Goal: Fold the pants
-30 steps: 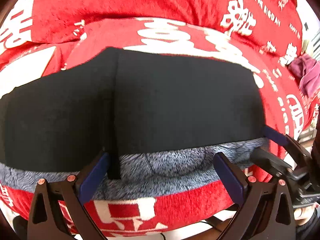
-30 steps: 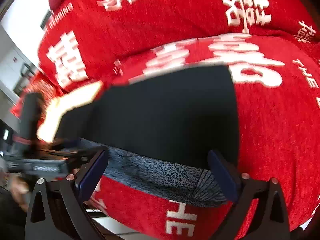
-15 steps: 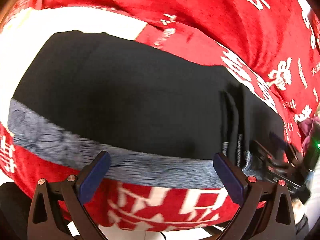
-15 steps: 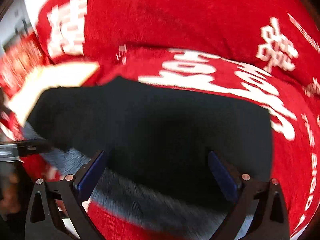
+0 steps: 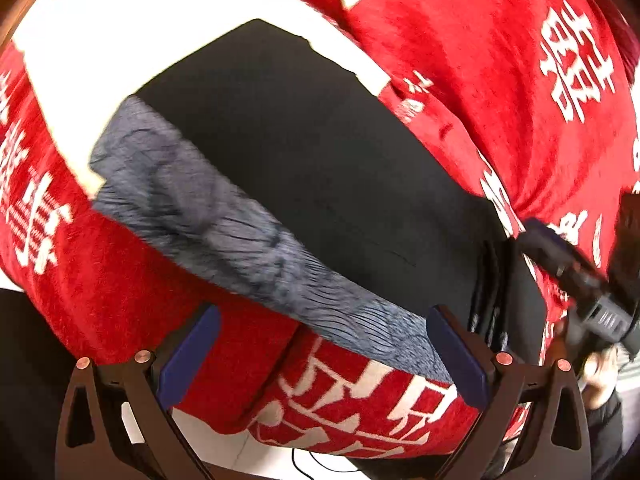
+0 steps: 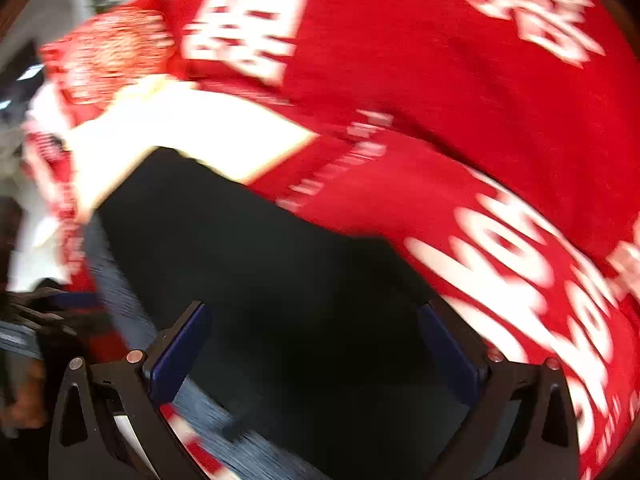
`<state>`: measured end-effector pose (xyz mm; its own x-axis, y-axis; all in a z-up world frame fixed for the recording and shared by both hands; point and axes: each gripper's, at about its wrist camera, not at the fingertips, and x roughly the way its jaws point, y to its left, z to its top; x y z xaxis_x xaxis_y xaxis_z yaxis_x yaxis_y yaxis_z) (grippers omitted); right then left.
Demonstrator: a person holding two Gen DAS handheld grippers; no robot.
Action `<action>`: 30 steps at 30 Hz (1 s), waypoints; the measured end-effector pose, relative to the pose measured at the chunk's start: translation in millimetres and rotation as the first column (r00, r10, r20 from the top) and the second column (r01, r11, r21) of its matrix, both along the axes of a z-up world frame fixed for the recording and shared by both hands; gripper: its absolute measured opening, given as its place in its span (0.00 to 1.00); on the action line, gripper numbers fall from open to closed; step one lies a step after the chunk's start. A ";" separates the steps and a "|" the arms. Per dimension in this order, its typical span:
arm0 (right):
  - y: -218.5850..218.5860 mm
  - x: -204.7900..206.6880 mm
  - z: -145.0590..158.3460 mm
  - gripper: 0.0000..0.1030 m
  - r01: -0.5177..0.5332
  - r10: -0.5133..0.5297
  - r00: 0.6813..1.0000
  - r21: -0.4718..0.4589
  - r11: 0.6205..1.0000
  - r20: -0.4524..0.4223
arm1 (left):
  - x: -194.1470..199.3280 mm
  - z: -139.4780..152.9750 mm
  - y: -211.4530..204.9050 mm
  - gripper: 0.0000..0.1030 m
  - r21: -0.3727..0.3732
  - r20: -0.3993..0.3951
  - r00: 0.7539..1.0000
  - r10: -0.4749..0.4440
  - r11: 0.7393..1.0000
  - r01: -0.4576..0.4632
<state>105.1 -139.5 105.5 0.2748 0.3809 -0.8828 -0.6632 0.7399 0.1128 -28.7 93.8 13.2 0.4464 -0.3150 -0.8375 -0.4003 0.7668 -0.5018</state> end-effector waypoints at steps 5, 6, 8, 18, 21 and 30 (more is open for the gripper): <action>73.7 44.0 -13.7 1.00 -0.253 0.260 0.957 0.067 0.965 -0.128 | -3.7 -5.0 19.0 1.00 0.014 -0.007 1.000 0.006 1.000 -0.006; 85.9 49.5 -19.1 1.00 -0.289 0.296 0.943 0.066 0.955 -0.149 | -4.7 -5.1 22.0 1.00 0.017 -0.005 1.000 0.004 1.000 -0.004; 111.3 61.2 -34.1 1.00 -0.362 0.365 0.912 0.050 0.931 -0.188 | -5.4 -4.2 25.9 1.00 0.031 -0.003 1.000 0.000 1.000 0.000; 183.4 64.3 -104.9 0.65 -0.594 0.555 0.689 0.075 0.801 -0.467 | 5.2 16.8 74.6 1.00 0.088 0.069 0.992 -0.106 0.991 0.100; 172.1 54.5 -82.9 0.26 -0.621 0.591 0.713 0.053 0.782 -0.378 | 15.6 22.5 94.2 1.00 0.095 0.100 0.978 -0.181 0.981 0.172; 143.4 -5.3 -15.4 0.21 -0.697 0.697 0.714 0.025 0.717 -0.071 | 58.1 25.5 121.1 1.00 0.057 0.250 0.874 -0.416 0.908 0.415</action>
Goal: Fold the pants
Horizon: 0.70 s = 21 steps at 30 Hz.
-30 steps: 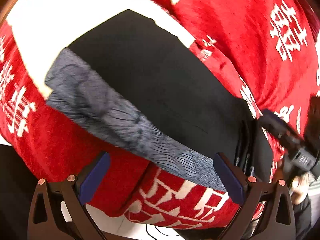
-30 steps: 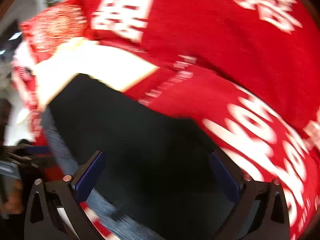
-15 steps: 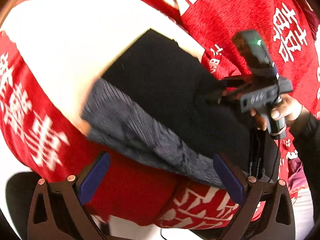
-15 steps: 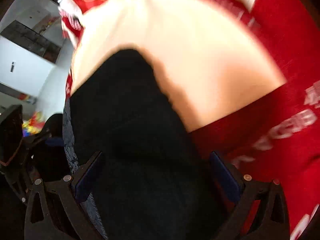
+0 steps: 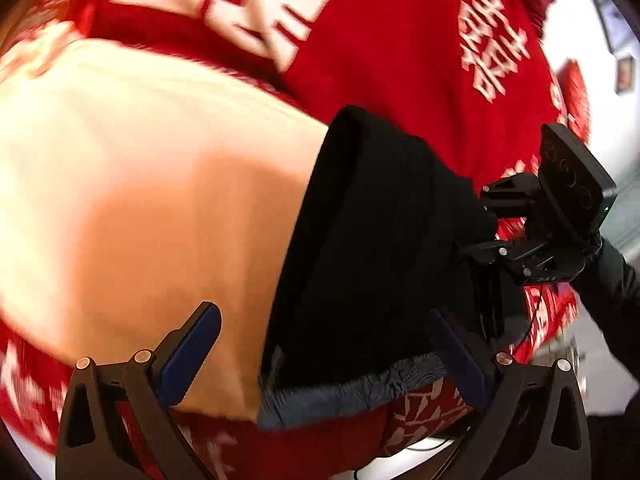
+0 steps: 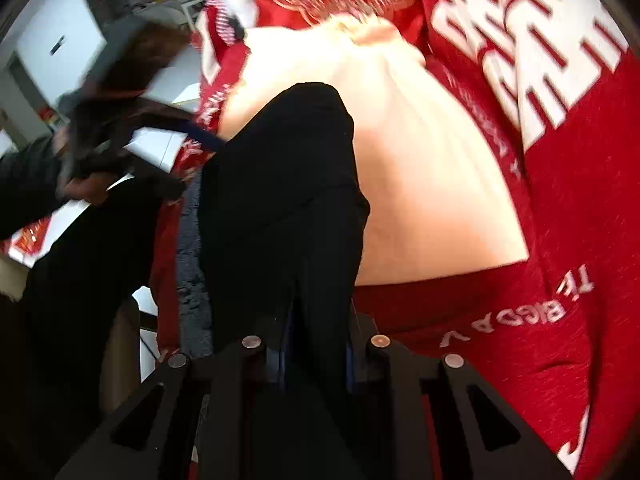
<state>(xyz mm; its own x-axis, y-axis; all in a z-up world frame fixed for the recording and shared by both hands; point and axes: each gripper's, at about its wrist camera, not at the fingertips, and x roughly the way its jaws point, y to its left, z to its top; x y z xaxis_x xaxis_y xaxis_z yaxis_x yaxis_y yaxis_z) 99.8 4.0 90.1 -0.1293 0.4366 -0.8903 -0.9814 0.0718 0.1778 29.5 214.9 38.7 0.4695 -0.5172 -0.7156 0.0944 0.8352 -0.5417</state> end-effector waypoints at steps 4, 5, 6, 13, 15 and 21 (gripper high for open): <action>-9.9 -6.2 8.2 0.21 -0.026 0.025 0.999 0.025 0.999 0.038 | 28.7 -6.2 -16.0 1.00 -0.058 -0.025 0.991 -0.133 0.990 0.131; -5.2 -3.1 11.4 0.21 -0.028 0.027 0.999 0.025 0.999 0.045 | 32.4 -4.4 -23.9 1.00 -0.073 -0.021 0.984 -0.180 0.981 0.178; -4.0 -4.6 12.4 0.21 -0.026 0.025 0.999 0.024 0.999 0.048 | 35.1 -1.8 -31.6 1.00 -0.071 -0.017 0.976 -0.217 0.974 0.215; -2.9 6.4 3.2 0.29 0.046 -0.045 0.998 -0.018 0.999 0.050 | 41.4 6.3 -45.6 0.44 0.016 -0.065 0.977 -0.203 0.979 0.204; -4.1 12.9 4.6 0.40 0.116 -0.115 0.992 -0.021 0.993 0.044 | 39.6 12.6 -47.0 0.27 0.024 -0.076 0.978 -0.194 0.980 0.196; -56.0 26.4 26.5 0.74 0.381 -0.383 0.921 0.041 0.924 0.073 | 43.7 33.6 -71.4 0.22 0.131 -0.109 0.981 -0.159 0.976 0.172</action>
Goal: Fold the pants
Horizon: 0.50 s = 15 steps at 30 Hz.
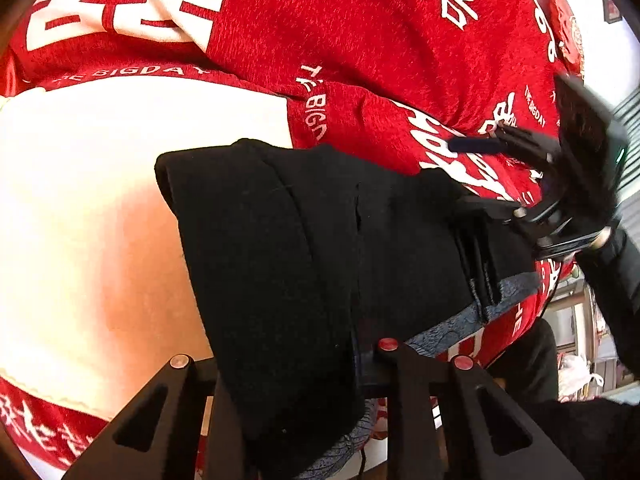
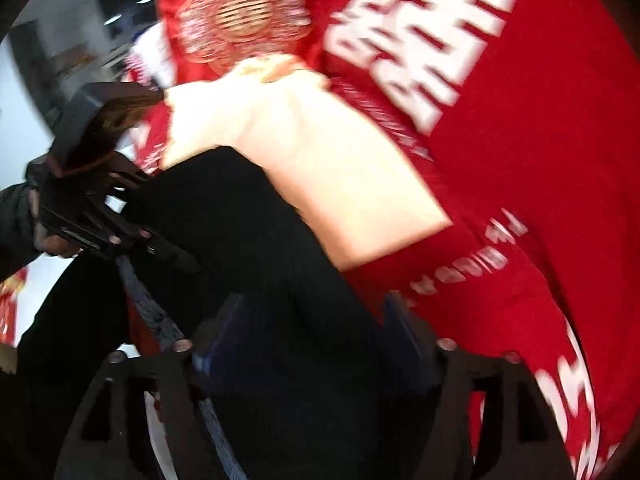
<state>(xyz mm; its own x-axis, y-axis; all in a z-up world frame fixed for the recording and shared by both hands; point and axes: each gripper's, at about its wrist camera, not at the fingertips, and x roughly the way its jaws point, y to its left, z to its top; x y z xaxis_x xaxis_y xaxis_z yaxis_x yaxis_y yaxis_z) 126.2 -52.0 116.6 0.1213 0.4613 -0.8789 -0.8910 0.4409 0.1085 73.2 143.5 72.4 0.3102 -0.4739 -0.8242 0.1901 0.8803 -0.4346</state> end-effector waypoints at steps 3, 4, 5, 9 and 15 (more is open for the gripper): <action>-33.4 0.2 -14.5 0.74 0.128 -0.112 0.985 -0.124 0.984 0.130 | -8.1 5.0 -4.0 0.22 0.015 0.001 1.000 0.013 1.000 -0.013; -45.8 5.6 -25.8 0.74 0.220 -0.189 0.967 -0.187 0.957 0.171 | -9.7 7.3 -5.5 0.22 0.021 -0.002 1.000 0.020 1.000 -0.020; -52.1 8.8 -31.9 0.74 0.274 -0.237 0.954 -0.213 0.938 0.182 | -10.5 10.1 -7.3 0.22 0.026 -0.006 1.000 0.028 0.999 -0.028; -69.8 13.3 -63.2 0.74 0.471 -0.420 0.875 -0.225 0.853 0.241 | -13.8 20.2 -10.0 0.22 0.034 -0.014 0.998 0.060 0.998 -0.059; -42.3 -58.6 -74.5 0.74 0.351 -0.234 0.901 -0.299 0.887 0.364 | -19.7 47.1 -23.3 0.21 0.053 0.017 0.998 0.064 0.996 -0.065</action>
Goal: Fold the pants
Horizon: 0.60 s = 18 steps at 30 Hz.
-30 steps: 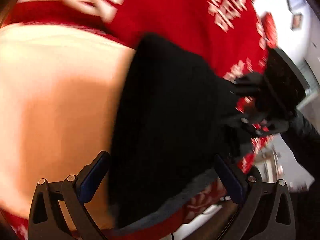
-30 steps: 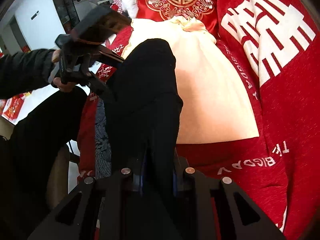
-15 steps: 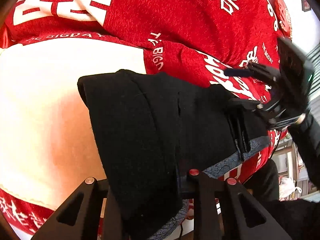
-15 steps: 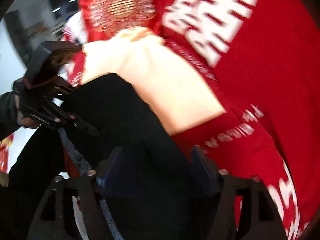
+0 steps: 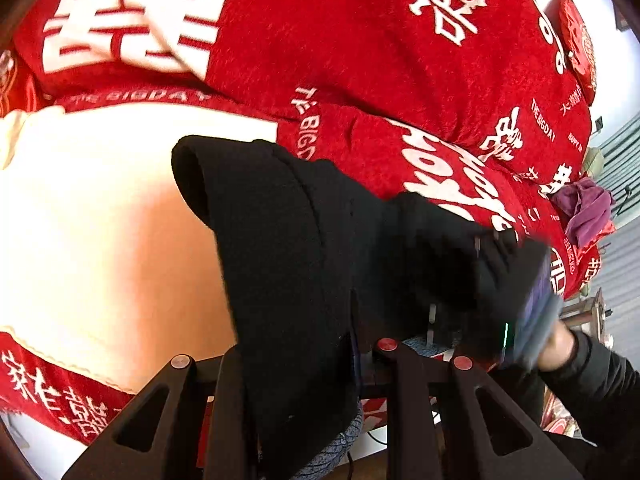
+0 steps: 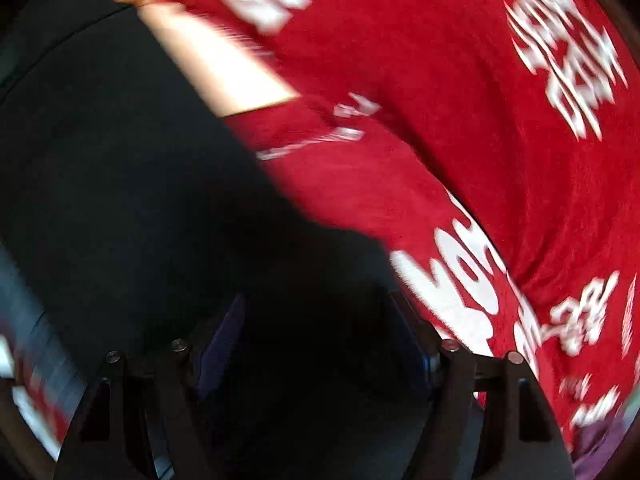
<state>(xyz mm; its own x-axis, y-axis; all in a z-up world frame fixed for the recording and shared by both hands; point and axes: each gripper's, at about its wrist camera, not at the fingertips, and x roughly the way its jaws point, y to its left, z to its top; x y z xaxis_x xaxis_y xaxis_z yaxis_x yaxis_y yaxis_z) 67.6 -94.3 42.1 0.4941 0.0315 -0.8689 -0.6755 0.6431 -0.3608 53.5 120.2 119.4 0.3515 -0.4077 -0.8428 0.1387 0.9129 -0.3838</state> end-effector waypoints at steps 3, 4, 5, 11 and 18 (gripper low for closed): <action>2.2 -51.5 0.6 0.74 -0.136 0.138 0.989 -0.043 0.990 0.052 | 3.1 12.8 -12.5 0.19 0.013 0.016 1.000 -0.002 1.000 0.002; 2.4 -63.0 0.4 0.74 -0.165 0.171 0.981 -0.063 0.984 0.092 | 4.2 16.0 -15.7 0.19 0.022 0.020 1.000 -0.003 1.000 0.002; 3.1 -73.6 0.3 0.74 -0.194 0.205 0.969 -0.086 0.977 0.140 | 5.1 18.3 -19.4 0.19 0.038 0.024 1.000 -0.004 0.999 0.003; -8.7 -68.0 37.3 0.75 -0.164 0.162 0.968 -0.001 0.986 0.191 | 5.6 14.1 -17.0 0.19 0.060 0.000 1.000 0.028 0.998 -0.028; -103.3 -40.3 80.8 0.82 -0.177 0.218 0.970 0.309 0.934 -0.103 | 4.8 8.5 -17.9 0.19 0.050 0.000 1.000 0.026 0.998 -0.026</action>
<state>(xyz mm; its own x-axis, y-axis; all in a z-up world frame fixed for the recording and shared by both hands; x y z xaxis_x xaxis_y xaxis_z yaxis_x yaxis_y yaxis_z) 27.3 -197.7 122.9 0.3314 0.3819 -0.8628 -0.8287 0.5550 -0.0726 58.3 102.3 128.0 0.3606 -0.3562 -0.8620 0.1148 0.9341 -0.3380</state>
